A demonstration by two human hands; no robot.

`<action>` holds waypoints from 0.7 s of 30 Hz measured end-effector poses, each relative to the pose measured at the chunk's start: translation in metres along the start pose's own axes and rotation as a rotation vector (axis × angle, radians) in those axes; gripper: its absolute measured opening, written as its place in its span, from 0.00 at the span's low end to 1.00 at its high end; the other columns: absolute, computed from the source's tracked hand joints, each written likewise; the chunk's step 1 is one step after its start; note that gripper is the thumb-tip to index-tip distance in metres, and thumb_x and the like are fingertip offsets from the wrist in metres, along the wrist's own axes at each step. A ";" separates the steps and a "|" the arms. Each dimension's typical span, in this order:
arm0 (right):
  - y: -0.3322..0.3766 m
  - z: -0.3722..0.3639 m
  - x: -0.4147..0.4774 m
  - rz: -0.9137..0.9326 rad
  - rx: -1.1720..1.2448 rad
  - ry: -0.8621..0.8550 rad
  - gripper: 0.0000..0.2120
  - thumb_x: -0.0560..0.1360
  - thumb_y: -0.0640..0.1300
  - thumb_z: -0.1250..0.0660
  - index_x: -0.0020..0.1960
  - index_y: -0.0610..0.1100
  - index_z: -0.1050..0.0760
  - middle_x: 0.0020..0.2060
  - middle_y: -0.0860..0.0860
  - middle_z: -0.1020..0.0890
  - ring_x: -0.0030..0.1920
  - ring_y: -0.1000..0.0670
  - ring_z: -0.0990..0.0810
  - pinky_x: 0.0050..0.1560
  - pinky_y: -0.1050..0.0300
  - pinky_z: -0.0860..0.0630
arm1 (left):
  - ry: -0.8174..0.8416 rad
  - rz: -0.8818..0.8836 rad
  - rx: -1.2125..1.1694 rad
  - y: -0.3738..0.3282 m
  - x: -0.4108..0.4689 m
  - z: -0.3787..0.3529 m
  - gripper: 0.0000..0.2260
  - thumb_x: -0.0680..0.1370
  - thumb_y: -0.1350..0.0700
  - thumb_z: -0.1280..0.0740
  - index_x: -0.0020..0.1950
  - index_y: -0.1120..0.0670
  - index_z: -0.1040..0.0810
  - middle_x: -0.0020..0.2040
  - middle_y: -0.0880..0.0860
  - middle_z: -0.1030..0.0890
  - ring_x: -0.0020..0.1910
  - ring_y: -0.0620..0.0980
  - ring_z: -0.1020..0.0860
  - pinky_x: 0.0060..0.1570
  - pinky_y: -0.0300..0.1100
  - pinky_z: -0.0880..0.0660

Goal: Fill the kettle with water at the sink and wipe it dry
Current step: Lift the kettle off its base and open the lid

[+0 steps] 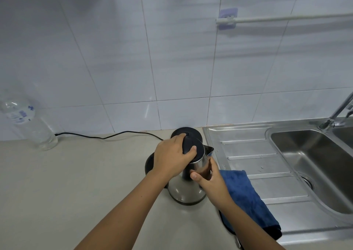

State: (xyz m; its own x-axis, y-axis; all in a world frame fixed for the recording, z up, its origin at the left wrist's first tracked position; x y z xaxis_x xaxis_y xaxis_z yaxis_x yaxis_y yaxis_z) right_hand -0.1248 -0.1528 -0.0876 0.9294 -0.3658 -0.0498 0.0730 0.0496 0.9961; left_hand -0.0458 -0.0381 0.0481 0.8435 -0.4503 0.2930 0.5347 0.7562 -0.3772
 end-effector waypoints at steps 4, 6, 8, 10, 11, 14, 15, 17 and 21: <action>-0.001 0.000 -0.002 -0.007 -0.009 0.014 0.37 0.67 0.58 0.19 0.67 0.72 0.37 0.62 0.68 0.23 0.62 0.63 0.23 0.53 0.72 0.24 | -0.034 0.047 -0.174 0.007 -0.001 0.007 0.23 0.77 0.41 0.43 0.70 0.48 0.31 0.61 0.48 0.20 0.57 0.51 0.23 0.54 0.43 0.28; -0.002 0.000 -0.001 -0.003 -0.014 0.020 0.42 0.63 0.63 0.20 0.71 0.69 0.38 0.64 0.65 0.23 0.65 0.60 0.24 0.59 0.68 0.26 | -0.034 0.084 -0.270 0.011 -0.003 0.008 0.22 0.77 0.41 0.42 0.70 0.46 0.32 0.60 0.46 0.20 0.57 0.50 0.23 0.52 0.42 0.28; -0.003 0.000 -0.001 0.000 -0.011 0.027 0.47 0.61 0.66 0.22 0.75 0.64 0.38 0.67 0.63 0.23 0.67 0.57 0.25 0.62 0.64 0.26 | -0.037 0.082 -0.279 0.012 -0.004 0.007 0.25 0.76 0.36 0.43 0.70 0.46 0.33 0.62 0.46 0.21 0.59 0.50 0.23 0.55 0.44 0.28; -0.003 0.000 -0.002 0.002 -0.018 0.034 0.49 0.60 0.67 0.22 0.76 0.62 0.38 0.67 0.62 0.23 0.67 0.57 0.25 0.61 0.65 0.26 | -0.042 0.070 -0.251 0.011 -0.004 0.008 0.31 0.73 0.31 0.45 0.71 0.46 0.33 0.64 0.46 0.22 0.62 0.49 0.25 0.60 0.47 0.29; -0.002 -0.001 -0.002 0.005 -0.023 0.039 0.48 0.60 0.67 0.22 0.76 0.62 0.39 0.67 0.62 0.23 0.67 0.57 0.25 0.60 0.66 0.26 | -0.043 0.060 -0.245 0.009 -0.005 0.009 0.33 0.71 0.29 0.44 0.71 0.46 0.33 0.65 0.46 0.23 0.63 0.49 0.26 0.61 0.47 0.30; -0.001 0.000 -0.003 -0.006 -0.023 0.041 0.44 0.63 0.63 0.22 0.73 0.64 0.39 0.63 0.65 0.24 0.64 0.58 0.25 0.60 0.63 0.27 | -0.006 0.019 -0.274 0.005 -0.006 0.013 0.40 0.65 0.30 0.34 0.73 0.45 0.37 0.68 0.45 0.26 0.66 0.48 0.29 0.62 0.42 0.33; -0.001 0.000 -0.003 -0.008 -0.026 0.042 0.45 0.63 0.63 0.22 0.74 0.63 0.39 0.63 0.64 0.24 0.65 0.56 0.26 0.61 0.60 0.27 | 0.016 0.014 -0.263 0.004 -0.006 0.012 0.44 0.63 0.30 0.32 0.74 0.45 0.39 0.69 0.45 0.28 0.67 0.48 0.31 0.63 0.43 0.34; -0.001 0.002 -0.003 -0.011 -0.033 0.041 0.47 0.61 0.66 0.23 0.75 0.63 0.39 0.65 0.61 0.23 0.66 0.54 0.25 0.64 0.57 0.26 | 0.028 0.024 -0.244 0.008 -0.007 0.010 0.46 0.62 0.30 0.31 0.75 0.44 0.43 0.70 0.45 0.30 0.69 0.49 0.34 0.65 0.45 0.34; 0.000 0.003 -0.004 -0.005 -0.040 0.045 0.39 0.64 0.63 0.21 0.68 0.72 0.37 0.63 0.67 0.23 0.66 0.57 0.24 0.66 0.54 0.25 | -0.105 -0.096 -0.235 0.001 -0.009 0.024 0.36 0.72 0.35 0.35 0.75 0.48 0.41 0.72 0.46 0.32 0.71 0.46 0.35 0.72 0.44 0.41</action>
State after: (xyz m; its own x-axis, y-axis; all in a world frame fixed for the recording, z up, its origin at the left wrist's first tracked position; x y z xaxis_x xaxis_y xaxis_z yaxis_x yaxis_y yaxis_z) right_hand -0.1292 -0.1543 -0.0871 0.9441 -0.3242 -0.0594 0.0917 0.0854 0.9921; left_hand -0.0538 -0.0220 0.0661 0.7846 -0.4535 0.4227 0.6200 0.5755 -0.5333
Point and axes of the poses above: each hand's wrist, its own x-axis towards the middle knuckle, its own z-axis out of the back of the hand, y = z × x, the point moved 10 cm from there along x, towards the middle knuckle
